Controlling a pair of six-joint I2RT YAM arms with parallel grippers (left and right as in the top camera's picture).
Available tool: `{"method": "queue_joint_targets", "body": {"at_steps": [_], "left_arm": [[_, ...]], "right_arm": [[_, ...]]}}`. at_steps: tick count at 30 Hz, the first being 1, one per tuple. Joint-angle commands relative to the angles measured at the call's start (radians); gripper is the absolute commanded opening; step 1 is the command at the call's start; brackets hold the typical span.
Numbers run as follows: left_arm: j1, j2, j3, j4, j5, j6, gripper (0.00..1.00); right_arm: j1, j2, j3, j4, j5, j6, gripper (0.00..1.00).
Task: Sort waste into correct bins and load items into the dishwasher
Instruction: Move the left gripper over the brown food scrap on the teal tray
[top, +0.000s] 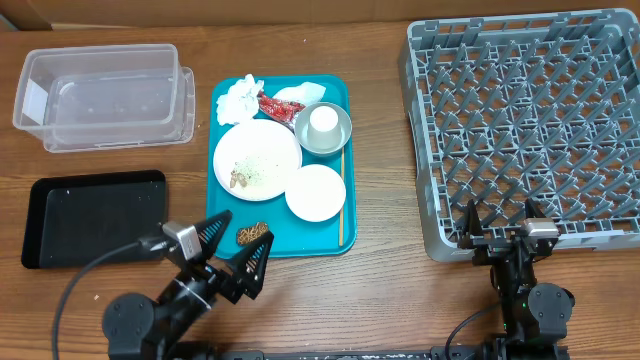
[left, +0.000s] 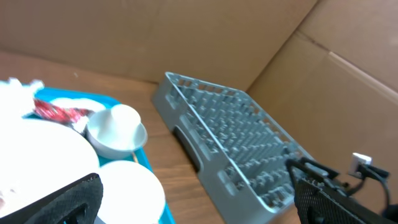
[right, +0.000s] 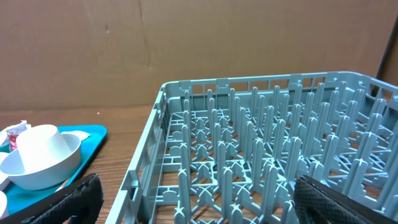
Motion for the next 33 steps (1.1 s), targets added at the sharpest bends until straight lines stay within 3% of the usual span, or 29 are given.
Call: {"method": "queue_joint_targets", "body": {"at_steps": [1,5,11,15,19,27,30,33], "left_arm": [[0.0,0.069,0.058,0.009,-0.028,0.111,1.0],[0.0,0.115,0.055,0.005,0.006,-0.025,1.0],[0.0,0.173,0.082,0.004,0.0,-0.064,1.0],[0.0,0.273,0.202,-0.227,-0.183,-0.152,1.0],[0.0,0.435,0.361,-0.456,-0.285,-0.134,1.0],[0.0,0.628,0.41,-0.417,-0.062,-0.183,1.0],[-0.001,0.67,0.41,-0.439,-0.084,-0.331,1.0],[-0.018,0.68,0.41,-0.504,-0.203,-0.467,1.0]], "right_arm": [[-0.003,-0.011,-0.01,0.007,-0.001,-0.003,1.0],[-0.003,-0.011,-0.01,0.007,-0.001,-0.003,1.0],[-0.003,-0.011,-0.01,0.007,-0.001,-0.003,1.0],[-0.003,-0.011,-0.01,0.007,-0.001,-0.003,1.0],[-0.003,-0.011,-0.01,0.007,-0.001,-0.003,1.0],[-0.003,-0.011,-0.01,0.007,-0.001,-0.003,1.0],[-0.003,-0.011,-0.01,0.007,-0.001,-0.003,1.0],[-0.003,-0.011,-0.01,0.007,-0.001,-0.003,1.0]]}}
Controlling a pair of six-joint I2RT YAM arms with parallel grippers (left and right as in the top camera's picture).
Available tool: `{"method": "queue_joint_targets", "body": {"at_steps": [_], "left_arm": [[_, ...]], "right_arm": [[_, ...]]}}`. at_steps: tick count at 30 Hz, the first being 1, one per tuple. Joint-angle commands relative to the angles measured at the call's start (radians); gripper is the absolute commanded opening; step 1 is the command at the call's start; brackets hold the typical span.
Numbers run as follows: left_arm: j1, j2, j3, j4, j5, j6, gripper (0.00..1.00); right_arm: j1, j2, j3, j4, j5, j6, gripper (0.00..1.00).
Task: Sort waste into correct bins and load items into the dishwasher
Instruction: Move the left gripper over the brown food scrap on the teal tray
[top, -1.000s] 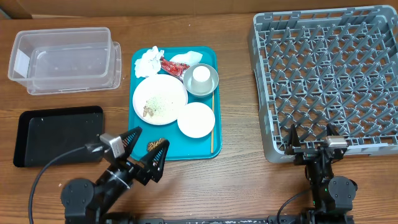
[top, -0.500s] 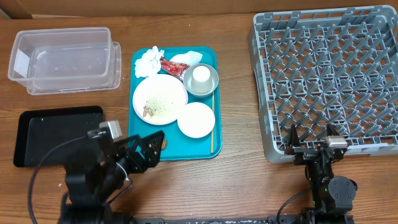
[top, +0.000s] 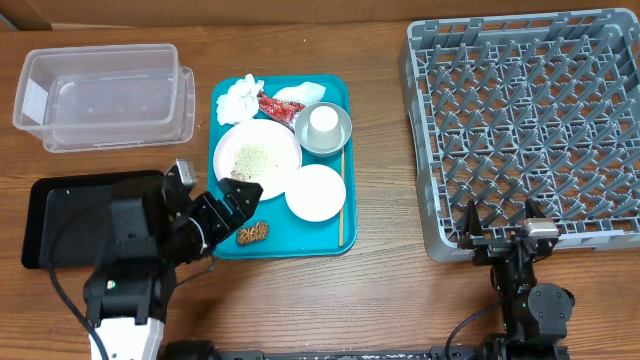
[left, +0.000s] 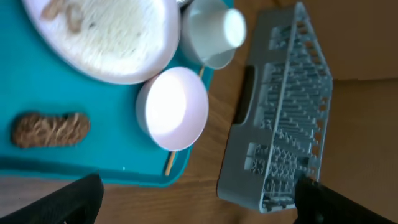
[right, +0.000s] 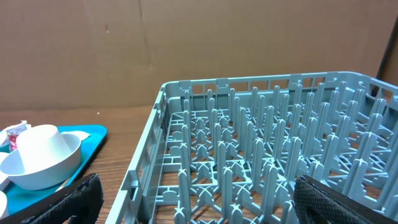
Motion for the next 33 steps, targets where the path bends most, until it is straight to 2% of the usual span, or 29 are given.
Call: {"method": "queue_joint_targets", "body": {"at_steps": [1,5,8,12,17,22,28,33], "left_arm": [[-0.029,0.001,0.018,-0.066,-0.15,-0.219,1.0],[-0.097,0.003,0.018,-0.198,-0.391,-0.363,1.0],[-0.13,0.006,0.018,-0.2,-0.449,-0.362,1.0],[-0.131,0.02,0.018,-0.194,-0.449,-0.384,1.0],[-0.132,0.068,0.017,-0.193,-0.428,-0.59,1.0],[-0.131,0.159,0.017,-0.188,-0.393,-0.664,1.0],[-0.131,0.271,0.017,-0.177,-0.378,-0.674,1.0],[-0.131,0.351,0.017,-0.097,-0.291,-0.686,1.0]], "right_arm": [[-0.003,-0.011,-0.01,0.007,-0.001,-0.003,1.0],[-0.003,-0.011,-0.01,0.007,-0.001,-0.003,1.0],[-0.003,-0.011,-0.01,0.007,-0.001,-0.003,1.0],[-0.003,-0.011,-0.01,0.007,-0.001,-0.003,1.0],[-0.003,-0.011,-0.01,0.007,-0.001,-0.003,1.0],[-0.003,-0.011,-0.01,0.007,-0.001,-0.003,1.0],[-0.003,-0.011,-0.01,0.007,-0.001,-0.003,1.0],[-0.003,-0.011,-0.01,0.007,-0.001,-0.003,1.0]]}}
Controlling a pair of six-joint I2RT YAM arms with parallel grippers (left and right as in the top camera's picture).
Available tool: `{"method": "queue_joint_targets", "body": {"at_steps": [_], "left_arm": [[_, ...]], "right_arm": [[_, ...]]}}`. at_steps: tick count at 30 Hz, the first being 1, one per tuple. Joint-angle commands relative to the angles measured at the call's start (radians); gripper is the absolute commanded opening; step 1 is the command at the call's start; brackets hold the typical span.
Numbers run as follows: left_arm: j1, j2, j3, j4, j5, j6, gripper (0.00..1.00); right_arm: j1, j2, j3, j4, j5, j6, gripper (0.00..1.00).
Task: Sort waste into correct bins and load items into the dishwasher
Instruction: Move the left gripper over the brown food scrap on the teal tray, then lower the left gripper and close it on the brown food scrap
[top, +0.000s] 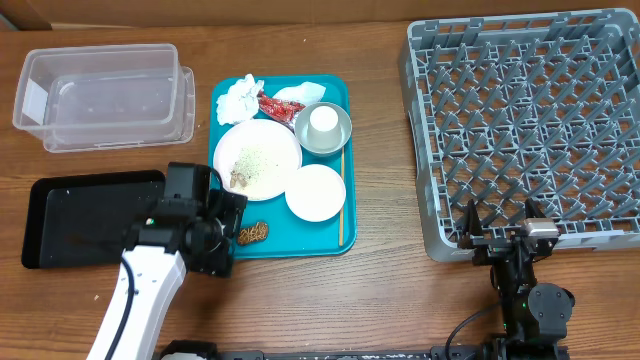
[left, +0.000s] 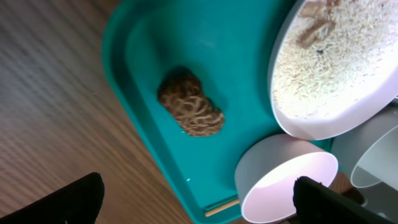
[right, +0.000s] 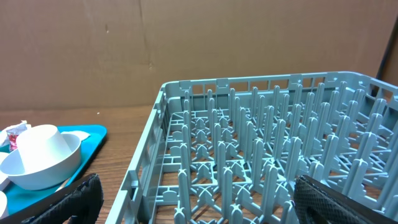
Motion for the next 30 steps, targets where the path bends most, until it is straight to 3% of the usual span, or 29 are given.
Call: {"method": "queue_joint_targets", "body": {"at_steps": [1,9,16,30], "left_arm": [[-0.007,0.049,0.016,0.035,0.064,-0.039,1.0],[-0.008,0.199,0.016,0.064,0.062,-0.128,1.0],[-0.008,0.303,0.016,0.108,0.074,-0.127,0.99],[-0.014,0.322,0.016,0.161,0.012,-0.155,0.91]], "right_arm": [[-0.003,-0.011,-0.01,0.007,-0.001,-0.003,1.0],[-0.003,-0.011,-0.01,0.007,-0.001,-0.003,1.0],[-0.003,-0.011,-0.01,0.007,-0.001,-0.003,1.0],[-0.003,-0.011,-0.01,0.007,-0.001,-0.003,1.0]]}}
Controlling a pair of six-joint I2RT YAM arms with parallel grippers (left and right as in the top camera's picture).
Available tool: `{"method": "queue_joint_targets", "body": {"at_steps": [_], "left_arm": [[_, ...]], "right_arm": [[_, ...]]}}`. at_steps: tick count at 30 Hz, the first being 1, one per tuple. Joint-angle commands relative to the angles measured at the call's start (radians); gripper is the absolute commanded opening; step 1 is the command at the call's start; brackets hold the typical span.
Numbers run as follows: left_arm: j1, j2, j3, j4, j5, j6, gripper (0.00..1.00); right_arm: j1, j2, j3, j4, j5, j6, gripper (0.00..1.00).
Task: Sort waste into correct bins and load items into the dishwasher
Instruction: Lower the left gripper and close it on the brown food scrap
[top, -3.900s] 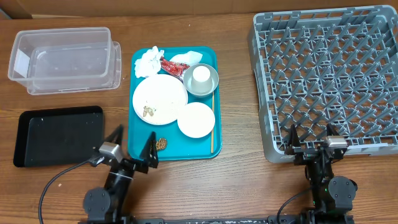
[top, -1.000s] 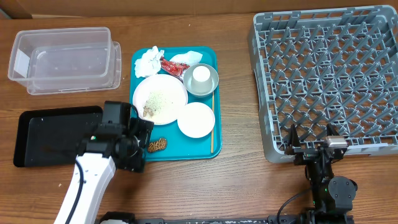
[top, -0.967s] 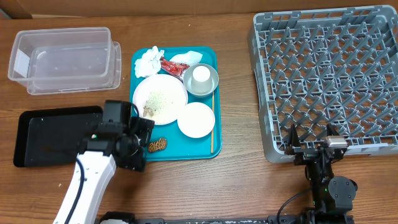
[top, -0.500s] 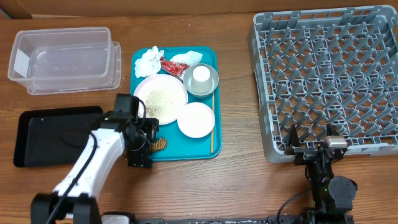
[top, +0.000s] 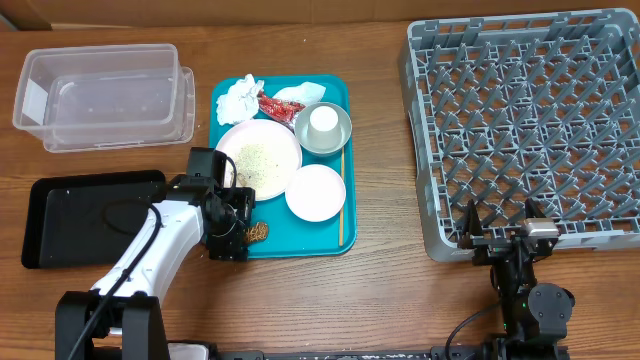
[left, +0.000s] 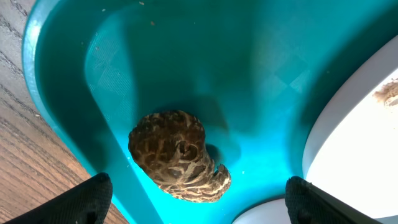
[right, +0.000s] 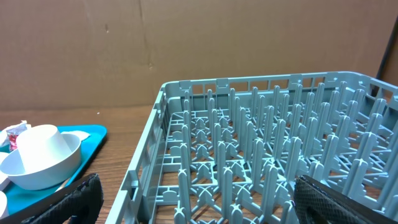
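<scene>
A brown, veined food scrap (left: 177, 155) lies in the near-left corner of the teal tray (top: 335, 95). My left gripper (left: 198, 198) hangs open just above it, one finger on each side, not touching. From overhead the left gripper (top: 232, 226) partly covers the food scrap (top: 259, 232). The tray also bears a plate of rice (top: 258, 158), a white bowl (top: 315, 192), a metal bowl holding a white cup (top: 323, 126), crumpled tissue (top: 238, 97), a red wrapper (top: 275, 104) and a chopstick (top: 341, 195). My right gripper (top: 500, 234) rests open at the grey dish rack (top: 530, 120).
A clear plastic bin (top: 105, 95) stands at the far left. A black tray (top: 90, 215) lies in front of it, left of my left arm. The rack (right: 267, 143) fills the right wrist view, with the cup-in-bowl (right: 40, 162) at its left.
My left gripper has moved right and lower, from beside the tray's left edge to close over the brown food scrap, which now fills its view. The right arm is unchanged.
My left gripper first sat open at the table's front edge, facing the tray. Then it was raised near the black tray, looking down on the dishes. Then it stood by the tray's left edge, and now hangs open over the scrap. The right arm stayed still.
</scene>
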Motion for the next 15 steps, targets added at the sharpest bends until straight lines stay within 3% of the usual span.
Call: {"method": "queue_joint_targets", "body": {"at_steps": [1,8,15], "left_arm": [[-0.017,0.013,0.015,0.0,-0.027,-0.03,0.91],[-0.054,0.014,0.014,0.003,-0.061,-0.071,0.9],[-0.068,0.014,0.014,-0.001,-0.13,-0.095,0.8]], "right_arm": [[-0.003,-0.011,-0.01,0.006,-0.001,-0.004,1.0],[-0.003,-0.011,-0.01,0.006,-0.001,-0.004,1.0],[-0.003,-0.011,-0.01,0.006,-0.001,-0.004,1.0]]}}
